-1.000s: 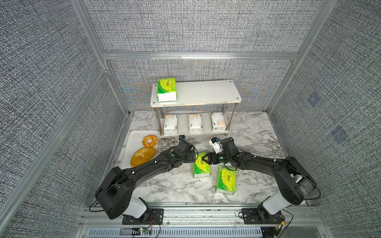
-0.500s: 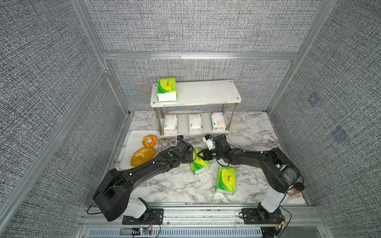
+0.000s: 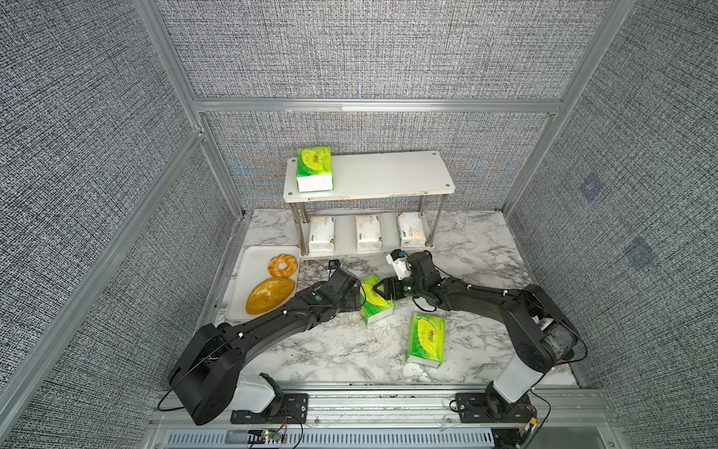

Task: Place the tissue boxes on the shelf by color
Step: Move the box of tissues to the center of the board, then pick up the box of tissues from the center of the board.

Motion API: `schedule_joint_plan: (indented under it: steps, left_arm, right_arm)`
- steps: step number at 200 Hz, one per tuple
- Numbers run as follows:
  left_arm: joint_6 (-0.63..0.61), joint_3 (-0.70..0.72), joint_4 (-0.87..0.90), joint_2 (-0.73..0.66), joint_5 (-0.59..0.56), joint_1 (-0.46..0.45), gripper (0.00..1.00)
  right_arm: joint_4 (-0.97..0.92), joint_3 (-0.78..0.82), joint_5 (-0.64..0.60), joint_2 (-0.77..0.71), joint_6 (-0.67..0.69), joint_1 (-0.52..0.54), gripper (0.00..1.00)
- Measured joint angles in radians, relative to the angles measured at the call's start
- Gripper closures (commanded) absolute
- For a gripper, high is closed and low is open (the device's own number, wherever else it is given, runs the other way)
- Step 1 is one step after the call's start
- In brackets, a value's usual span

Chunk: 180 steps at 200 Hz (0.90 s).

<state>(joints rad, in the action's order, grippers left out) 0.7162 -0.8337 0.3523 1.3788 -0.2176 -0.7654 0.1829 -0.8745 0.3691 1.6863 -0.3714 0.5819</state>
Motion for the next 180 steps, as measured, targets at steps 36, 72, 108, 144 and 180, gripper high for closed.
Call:
schedule_joint_plan:
  steps: [36,72,108,144,180]
  left_arm:
    - [0.008,-0.009,0.005,0.002,-0.02,0.002,0.13]
    - [0.011,-0.012,0.003,0.013,-0.021,0.003,0.14]
    - [0.017,-0.002,-0.045,0.03,0.048,0.004,0.23]
    - [0.04,0.002,-0.105,0.084,0.108,-0.003,0.28]
    - [0.043,-0.004,-0.14,0.145,0.124,-0.011,0.38]
  right_arm:
    - [0.0,0.018,0.009,-0.004,0.0,0.0,0.23]
    - [0.007,0.026,0.014,0.013,-0.002,0.008,0.21]
    - [0.035,0.039,0.024,0.042,-0.023,0.014,0.2]
    - [0.061,0.052,0.027,0.037,-0.042,0.015,0.2]
    - [0.067,0.061,0.027,0.018,-0.049,0.014,0.16]
